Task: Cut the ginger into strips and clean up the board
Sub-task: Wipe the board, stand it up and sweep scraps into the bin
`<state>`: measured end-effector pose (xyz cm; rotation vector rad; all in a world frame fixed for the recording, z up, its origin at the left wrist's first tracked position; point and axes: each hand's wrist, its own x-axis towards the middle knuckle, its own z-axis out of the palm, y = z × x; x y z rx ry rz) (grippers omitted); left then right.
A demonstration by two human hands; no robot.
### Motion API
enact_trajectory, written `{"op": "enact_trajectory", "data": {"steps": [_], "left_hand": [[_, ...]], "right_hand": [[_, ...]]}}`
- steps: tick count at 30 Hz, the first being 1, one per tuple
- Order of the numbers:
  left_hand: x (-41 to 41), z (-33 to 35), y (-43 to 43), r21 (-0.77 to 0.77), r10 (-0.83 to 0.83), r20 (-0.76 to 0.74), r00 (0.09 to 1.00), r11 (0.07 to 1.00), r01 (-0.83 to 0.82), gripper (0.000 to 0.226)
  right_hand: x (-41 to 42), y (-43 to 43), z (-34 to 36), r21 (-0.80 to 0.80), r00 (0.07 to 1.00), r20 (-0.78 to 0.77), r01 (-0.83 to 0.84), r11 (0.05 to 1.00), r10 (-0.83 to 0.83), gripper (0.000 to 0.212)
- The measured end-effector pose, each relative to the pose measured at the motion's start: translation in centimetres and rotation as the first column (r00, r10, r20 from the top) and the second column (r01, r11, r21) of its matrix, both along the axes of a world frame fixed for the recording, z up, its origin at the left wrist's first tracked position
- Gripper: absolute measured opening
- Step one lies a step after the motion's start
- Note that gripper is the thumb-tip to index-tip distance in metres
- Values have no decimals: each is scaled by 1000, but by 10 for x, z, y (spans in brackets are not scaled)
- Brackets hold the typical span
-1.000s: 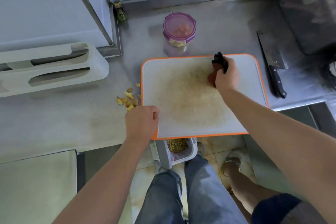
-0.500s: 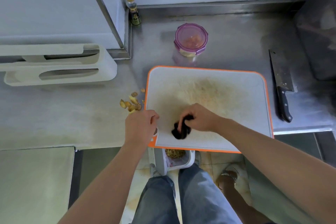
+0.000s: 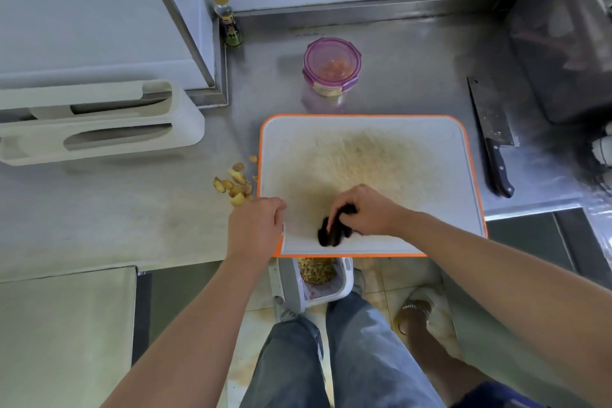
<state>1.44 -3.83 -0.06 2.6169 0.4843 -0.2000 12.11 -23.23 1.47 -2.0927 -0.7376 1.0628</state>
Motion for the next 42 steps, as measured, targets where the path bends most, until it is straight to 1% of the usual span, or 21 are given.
{"op": "enact_trajectory", "data": {"steps": [1,3,4,6,8,10,14,16,19,21,23,26,29,30,31,33,35,37,38,39,42], "left_hand": [[0,1,0,-6,-15,8,1000,1000,15,28],[-1,2,1,-14,-50,61,997,999,51,28],[-1,1,2,15,-79,86,993,997,78,28],[-1,0,6,115,-133,76,988,986,124,32],[0,-1,10,162,-155,9,988,975,152,37],[0,-3,14,166,-159,-21,987,973,160,37],[2,-6,19,146,-128,17,992,982,124,33],[4,-6,20,150,-121,21,992,982,117,32],[6,-8,23,136,-56,101,993,990,42,27],[4,-9,26,115,-22,121,992,993,8,29],[4,-4,27,117,2,146,989,993,-20,31],[6,3,25,155,-19,172,985,988,-8,25],[6,0,23,159,-10,161,987,987,-16,15],[6,0,22,159,-4,152,988,987,-20,12],[5,0,22,161,-5,138,990,987,-18,12],[4,0,20,174,-31,111,993,985,11,18],[3,0,18,212,-67,104,992,976,44,26],[2,1,15,219,-80,47,996,973,67,30],[1,0,14,213,-79,32,996,975,70,32],[-1,-2,14,204,-74,29,997,977,66,33],[-5,-5,12,186,-83,11,996,979,80,36]], "right_hand": [[0,-2,5,10,999,-32,44,999,-44,36],[7,0,11,109,957,-29,290,951,-288,45],[13,4,13,186,903,-2,424,887,-431,48],[28,17,19,296,795,53,566,770,-605,47],[43,31,24,334,746,21,623,707,-666,52],[57,42,22,332,731,3,644,690,-683,56],[79,71,2,293,740,88,621,727,-667,62],[82,86,-12,241,786,75,582,776,-613,62],[75,97,-24,171,929,113,332,928,-353,59],[65,93,-24,138,984,38,169,976,-176,52],[56,82,-22,88,998,31,51,995,-54,41],[44,65,-18,-17,981,129,-144,989,145,29],[37,51,-8,-197,931,45,-346,917,361,24],[37,46,-4,-233,928,15,-358,904,371,24],[39,42,-2,-219,952,14,-296,930,306,25],[48,35,0,-43,997,43,64,997,-62,31],[60,27,-4,160,900,32,426,891,-436,39],[66,19,-14,215,808,65,561,799,-585,48],[62,16,-18,196,802,105,563,803,-588,52],[54,13,-20,175,827,143,520,836,-544,54],[23,8,-19,93,944,212,238,967,-253,50]]}}
